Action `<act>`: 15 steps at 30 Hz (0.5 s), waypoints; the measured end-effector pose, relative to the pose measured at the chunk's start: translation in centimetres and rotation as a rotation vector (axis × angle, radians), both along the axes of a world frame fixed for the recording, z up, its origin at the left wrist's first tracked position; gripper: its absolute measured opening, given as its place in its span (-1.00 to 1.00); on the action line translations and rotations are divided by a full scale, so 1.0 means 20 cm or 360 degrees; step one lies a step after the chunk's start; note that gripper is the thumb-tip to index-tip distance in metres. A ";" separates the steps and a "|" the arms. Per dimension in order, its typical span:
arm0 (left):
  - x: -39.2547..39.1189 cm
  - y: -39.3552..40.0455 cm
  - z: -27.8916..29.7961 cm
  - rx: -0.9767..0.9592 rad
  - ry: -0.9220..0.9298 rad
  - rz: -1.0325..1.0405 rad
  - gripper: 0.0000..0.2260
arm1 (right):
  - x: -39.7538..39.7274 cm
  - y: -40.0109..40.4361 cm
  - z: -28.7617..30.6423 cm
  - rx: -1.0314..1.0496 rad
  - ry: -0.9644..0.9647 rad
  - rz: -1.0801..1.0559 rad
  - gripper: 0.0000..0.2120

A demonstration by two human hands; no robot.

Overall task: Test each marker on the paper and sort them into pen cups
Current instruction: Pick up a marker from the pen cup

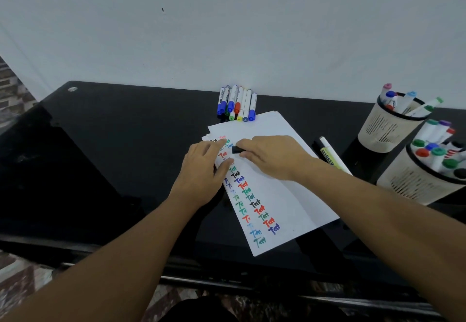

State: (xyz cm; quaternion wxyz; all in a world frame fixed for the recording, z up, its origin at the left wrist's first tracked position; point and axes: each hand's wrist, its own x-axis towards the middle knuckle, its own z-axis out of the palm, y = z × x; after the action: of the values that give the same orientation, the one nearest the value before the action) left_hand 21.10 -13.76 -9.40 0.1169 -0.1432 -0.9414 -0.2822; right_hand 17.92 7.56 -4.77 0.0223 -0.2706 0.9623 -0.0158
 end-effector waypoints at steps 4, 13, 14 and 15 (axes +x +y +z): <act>-0.01 0.00 -0.02 -0.0037 0.0111 -0.0083 -0.58 | 0.02 -0.01 0.00 0.0144 0.0022 -0.0023 -0.64; -0.02 -0.02 -0.05 -0.0100 0.0353 -0.0221 -0.71 | 0.01 -0.03 0.00 0.0265 0.0080 -0.0016 -0.59; -0.02 -0.02 -0.05 -0.0102 0.0355 -0.0225 -0.71 | 0.01 -0.03 0.00 0.0268 0.0076 -0.0011 -0.59; -0.02 -0.02 -0.05 -0.0103 0.0351 -0.0226 -0.72 | 0.01 -0.03 -0.01 0.0264 0.0074 -0.0006 -0.59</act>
State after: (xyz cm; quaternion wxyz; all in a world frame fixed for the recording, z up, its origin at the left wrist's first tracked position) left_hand 20.76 -14.17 -10.38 0.1948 -0.2432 -0.9189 -0.2418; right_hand 18.15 7.00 -4.88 0.0222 -0.2663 0.9611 0.0702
